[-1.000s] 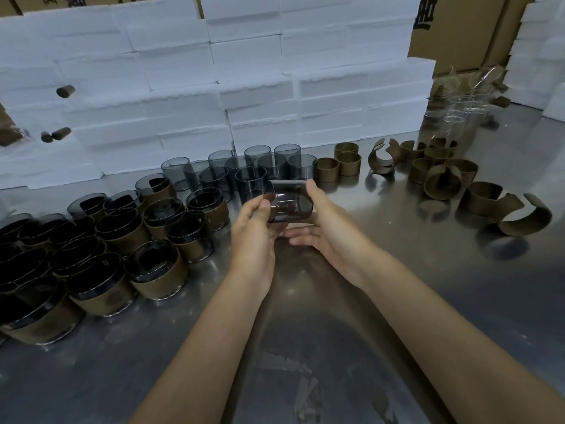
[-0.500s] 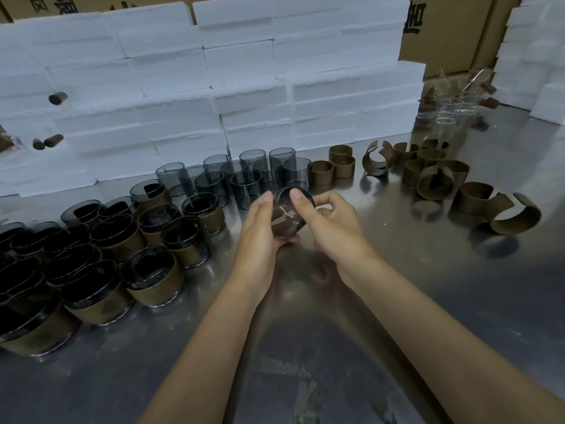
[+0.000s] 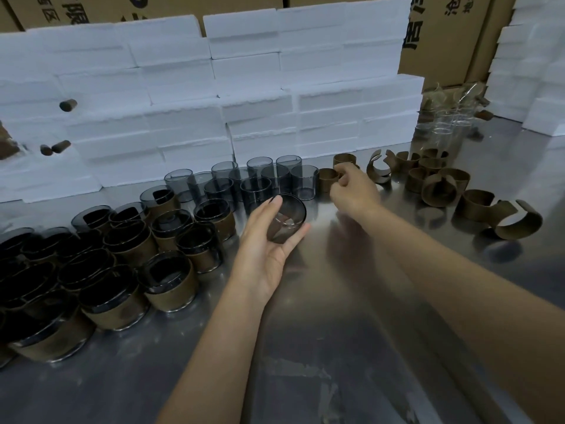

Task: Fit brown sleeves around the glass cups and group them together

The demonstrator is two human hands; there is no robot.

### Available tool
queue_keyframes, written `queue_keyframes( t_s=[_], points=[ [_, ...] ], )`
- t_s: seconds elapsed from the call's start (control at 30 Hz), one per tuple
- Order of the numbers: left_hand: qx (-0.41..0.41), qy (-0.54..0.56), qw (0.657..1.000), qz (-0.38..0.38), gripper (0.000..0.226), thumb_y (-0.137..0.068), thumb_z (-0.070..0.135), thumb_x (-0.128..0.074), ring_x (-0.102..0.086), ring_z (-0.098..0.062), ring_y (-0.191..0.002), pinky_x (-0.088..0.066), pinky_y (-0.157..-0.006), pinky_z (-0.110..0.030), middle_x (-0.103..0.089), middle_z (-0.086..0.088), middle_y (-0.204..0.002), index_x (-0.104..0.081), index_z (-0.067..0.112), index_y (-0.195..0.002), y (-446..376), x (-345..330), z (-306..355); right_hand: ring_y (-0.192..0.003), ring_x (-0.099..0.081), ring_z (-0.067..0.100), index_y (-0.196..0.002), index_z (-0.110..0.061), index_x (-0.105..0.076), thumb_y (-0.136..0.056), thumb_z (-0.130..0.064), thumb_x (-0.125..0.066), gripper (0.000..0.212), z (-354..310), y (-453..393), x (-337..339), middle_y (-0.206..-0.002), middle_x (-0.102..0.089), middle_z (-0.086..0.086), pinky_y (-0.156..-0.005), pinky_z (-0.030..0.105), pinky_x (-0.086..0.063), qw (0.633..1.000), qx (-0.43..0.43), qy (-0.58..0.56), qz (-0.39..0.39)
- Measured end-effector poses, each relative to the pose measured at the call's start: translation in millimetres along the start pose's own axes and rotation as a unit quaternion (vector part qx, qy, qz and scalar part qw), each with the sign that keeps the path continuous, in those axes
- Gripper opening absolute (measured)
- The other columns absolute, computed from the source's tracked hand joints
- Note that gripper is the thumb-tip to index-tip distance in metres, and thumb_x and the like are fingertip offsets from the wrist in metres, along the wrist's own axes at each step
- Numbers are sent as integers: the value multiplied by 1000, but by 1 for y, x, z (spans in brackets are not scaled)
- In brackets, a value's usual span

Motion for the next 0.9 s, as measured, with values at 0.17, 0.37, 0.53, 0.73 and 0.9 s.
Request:
queue_keyframes(
  t_s=[0.17,0.37,0.53,0.73,0.9],
  points=[
    [5,1,1000,-16,31,-83,22,-78,-69,-34,-115,-63,-78,-43,-68,-16,-110,-67,8,-109,-6,2,-2,-139,-36,33,-152,-18,-44,-96,-13,-53,57,15,-26,-17,-149,-42,12,-108,42,-38,967,47,247,-36],
    [13,8,999,-48,30,-81,25,-75,-74,-31,-96,-63,-80,-46,-73,-15,-98,-65,10,-105,-6,4,-1,-127,-40,34,-114,-15,-66,-94,-15,-61,20,24,-18,-5,-132,-45,11,-103,40,-37,969,64,233,57],
    [15,18,999,-24,22,-96,22,-67,-73,-33,-98,-63,-77,-45,-75,-15,-95,-62,7,-111,-7,4,-1,-82,-56,8,-84,-20,-61,-91,-13,-69,14,9,22,7,-91,-62,-4,-78,25,-41,992,63,-81,77],
    [4,-34,999,-34,40,-99,35,-64,-72,-26,-106,-61,-92,-39,-74,-16,-112,-66,3,-121,-2,0,2,-80,-57,4,-87,-26,-54,-71,-28,-66,20,-30,95,-7,-86,-63,-14,-66,20,-40,977,162,-140,13],
    [-9,-96,995,-37,74,-84,44,-75,-59,-35,-132,-42,-117,-53,-63,-24,-137,-54,3,-142,-1,-2,-1,-110,-51,2,-124,-40,-48,-68,-41,-65,59,-33,101,-9,-117,-60,-19,-78,15,-38,980,189,-56,-3]
  ],
)
Point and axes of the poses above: each hand's wrist, its own y-axis away from the middle knuckle, its own x-axis out of the back of the hand, z = x × y, the point moved 2 cm from there along -y, towards the middle knuckle
